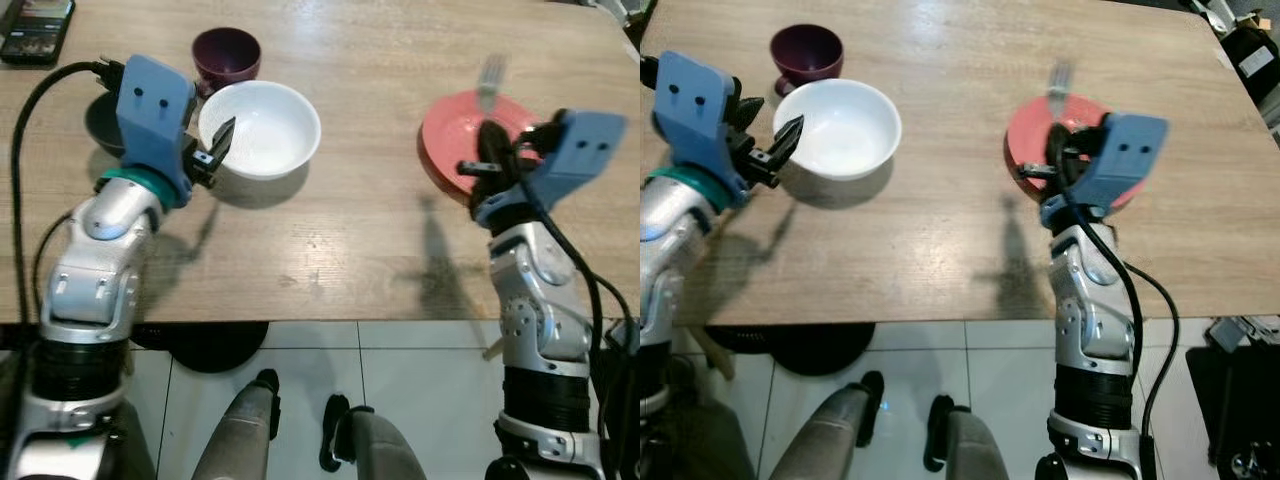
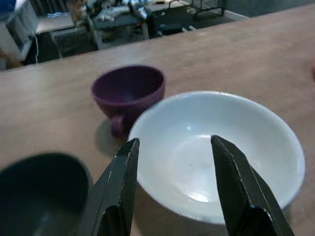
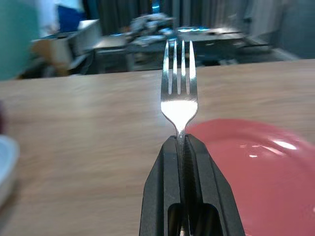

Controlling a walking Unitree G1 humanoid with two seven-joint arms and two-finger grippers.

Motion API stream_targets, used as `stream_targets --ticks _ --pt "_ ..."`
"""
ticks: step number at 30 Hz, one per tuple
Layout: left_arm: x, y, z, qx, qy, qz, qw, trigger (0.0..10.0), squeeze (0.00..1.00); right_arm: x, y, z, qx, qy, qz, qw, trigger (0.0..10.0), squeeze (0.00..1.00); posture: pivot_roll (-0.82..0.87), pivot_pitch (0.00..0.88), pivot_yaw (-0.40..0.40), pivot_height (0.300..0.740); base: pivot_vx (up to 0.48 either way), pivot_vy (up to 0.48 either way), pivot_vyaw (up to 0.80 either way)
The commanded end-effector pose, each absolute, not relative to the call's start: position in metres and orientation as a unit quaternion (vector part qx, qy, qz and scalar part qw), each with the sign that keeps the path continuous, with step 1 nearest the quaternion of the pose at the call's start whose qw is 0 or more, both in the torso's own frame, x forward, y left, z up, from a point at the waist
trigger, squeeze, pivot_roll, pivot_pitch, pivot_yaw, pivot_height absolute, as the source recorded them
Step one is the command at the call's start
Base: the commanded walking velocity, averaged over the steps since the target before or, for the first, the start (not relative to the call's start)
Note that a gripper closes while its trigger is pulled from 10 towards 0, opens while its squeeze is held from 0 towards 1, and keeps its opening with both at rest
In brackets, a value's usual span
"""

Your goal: Setting the table

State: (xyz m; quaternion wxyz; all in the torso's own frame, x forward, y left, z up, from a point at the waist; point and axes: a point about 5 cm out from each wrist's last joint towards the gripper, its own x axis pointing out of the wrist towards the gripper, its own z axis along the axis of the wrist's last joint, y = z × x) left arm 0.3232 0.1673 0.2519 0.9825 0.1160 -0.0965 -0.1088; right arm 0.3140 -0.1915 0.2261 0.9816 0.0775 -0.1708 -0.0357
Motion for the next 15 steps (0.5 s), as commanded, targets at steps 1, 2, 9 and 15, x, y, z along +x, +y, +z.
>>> stream_targets --ticks 1,2,9,15 --pt "0.326 0.163 0.252 0.118 -0.103 -0.099 0.983 10.0 0.00 0.311 -0.204 0.218 0.076 -0.168 -0.076 0.980 10.0 0.00 0.20 0.135 -0.001 0.740 0.000 0.000 0.00" --pt "0.328 0.163 0.252 0.116 -0.106 -0.094 0.983 10.0 0.00 0.310 -0.208 0.219 0.079 -0.175 -0.091 0.977 10.0 0.00 0.20 0.130 0.003 0.740 0.000 0.000 0.00" --pt "0.337 0.163 0.251 0.104 -0.109 -0.078 0.985 10.0 0.00 0.312 -0.217 0.226 0.089 -0.201 -0.134 0.966 10.0 0.00 0.20 0.082 0.025 0.740 0.000 0.000 0.00" --pt "0.345 0.163 0.253 0.104 -0.107 -0.084 0.985 10.0 0.00 0.315 -0.210 0.226 0.081 -0.207 -0.102 0.970 10.0 0.00 0.20 0.058 0.042 0.740 0.000 0.000 0.00"
